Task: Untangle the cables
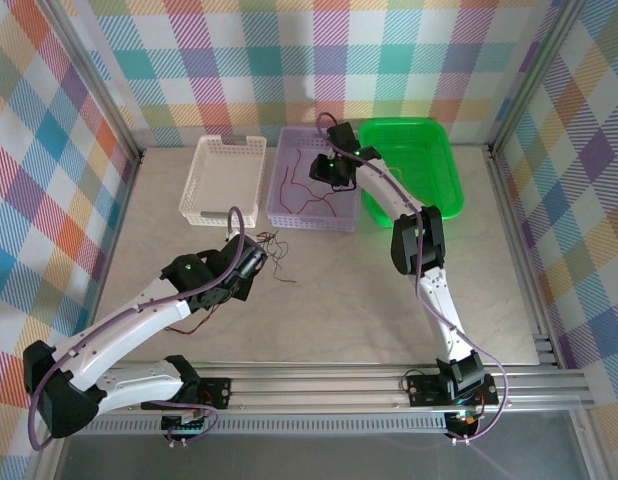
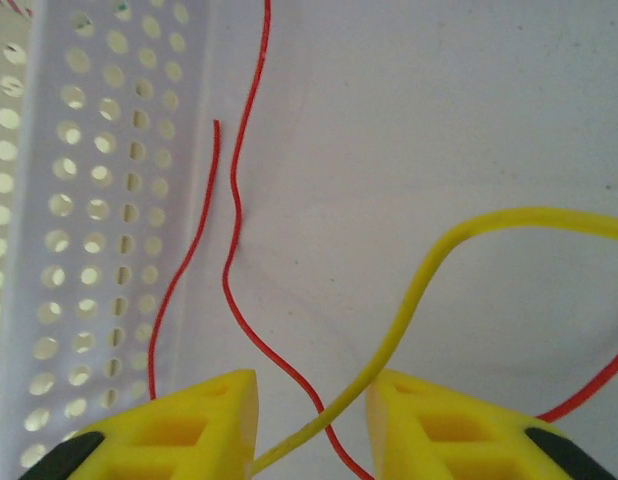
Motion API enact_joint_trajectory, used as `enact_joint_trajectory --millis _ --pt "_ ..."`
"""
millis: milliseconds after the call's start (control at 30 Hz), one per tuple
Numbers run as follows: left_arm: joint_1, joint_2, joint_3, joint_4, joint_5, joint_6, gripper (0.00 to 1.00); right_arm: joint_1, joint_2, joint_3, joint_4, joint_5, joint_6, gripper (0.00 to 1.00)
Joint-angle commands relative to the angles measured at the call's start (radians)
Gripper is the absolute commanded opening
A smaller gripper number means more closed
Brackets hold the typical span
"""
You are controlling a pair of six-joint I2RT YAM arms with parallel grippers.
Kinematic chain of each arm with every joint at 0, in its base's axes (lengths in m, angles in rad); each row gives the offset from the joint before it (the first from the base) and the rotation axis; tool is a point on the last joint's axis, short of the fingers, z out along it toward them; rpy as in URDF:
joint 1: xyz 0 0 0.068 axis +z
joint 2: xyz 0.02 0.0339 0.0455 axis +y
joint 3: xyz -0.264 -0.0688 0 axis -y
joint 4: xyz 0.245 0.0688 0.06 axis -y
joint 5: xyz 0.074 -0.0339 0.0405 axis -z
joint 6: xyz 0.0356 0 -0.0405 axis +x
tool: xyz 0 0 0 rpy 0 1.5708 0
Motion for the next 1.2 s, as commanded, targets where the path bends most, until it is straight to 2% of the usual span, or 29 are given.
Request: enact_joint_trajectory --millis 0,133,400,733,933,1167 --pt "0.018 0.003 -0.014 0.012 0.018 0.008 0.0 0.007 0.036 0.05 0.007 -0.003 -0.015 0.31" --pt "0.022 0.005 -0.014 0.012 0.023 0.009 0.0 0.006 0.039 0.052 -0.004 0.008 -0.017 0.32" --pt "0.023 0.003 -0.015 0.014 0.026 0.007 0.0 -0.001 0.06 0.058 -0.019 0.013 0.009 0.49" --pt "0.033 0.007 -0.018 0.016 0.027 0.007 0.0 -0.009 0.092 0.062 0.011 0.007 0.044 0.48" --pt "0.036 0.01 -0.017 0.017 0.032 0.006 0.0 -0.01 0.088 0.05 0.014 0.041 0.043 0.48" --pt "0.041 0.008 -0.02 0.019 0.037 0.007 0.0 -0.011 0.098 0.05 0.024 0.081 0.049 0.43"
